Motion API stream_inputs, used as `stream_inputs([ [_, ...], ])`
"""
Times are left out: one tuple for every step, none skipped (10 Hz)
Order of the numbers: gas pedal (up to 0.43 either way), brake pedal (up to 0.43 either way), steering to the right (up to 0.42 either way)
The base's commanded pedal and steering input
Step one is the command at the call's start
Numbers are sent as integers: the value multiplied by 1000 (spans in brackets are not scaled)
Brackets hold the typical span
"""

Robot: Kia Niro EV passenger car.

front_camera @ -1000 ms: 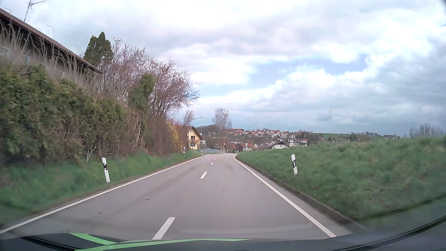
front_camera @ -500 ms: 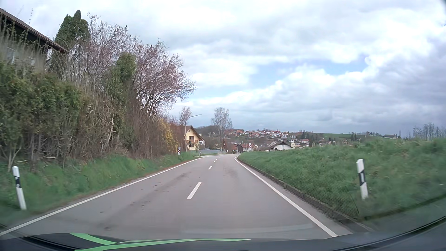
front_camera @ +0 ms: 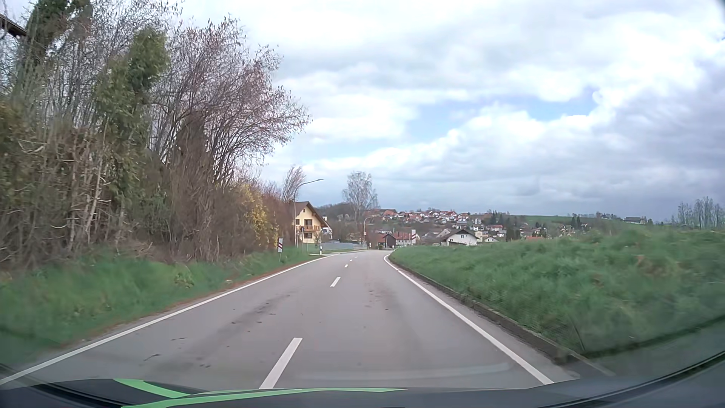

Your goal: Follow the waypoints while adhering to traffic rules and regulations

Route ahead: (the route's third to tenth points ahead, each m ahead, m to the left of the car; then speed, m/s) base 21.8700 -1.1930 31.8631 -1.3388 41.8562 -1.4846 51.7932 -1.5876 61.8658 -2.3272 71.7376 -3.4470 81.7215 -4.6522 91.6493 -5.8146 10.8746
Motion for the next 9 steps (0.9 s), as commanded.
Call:
stream_inputs([
  [59, 0, 5],
  [59, 0, 6],
  [47, 0, 6],
  [39, 0, 6],
  [28, 0, 6],
  [20, 0, 5],
  [8, 0, 5],
  [0, 0, 5],
  [0, 0, 5],
])
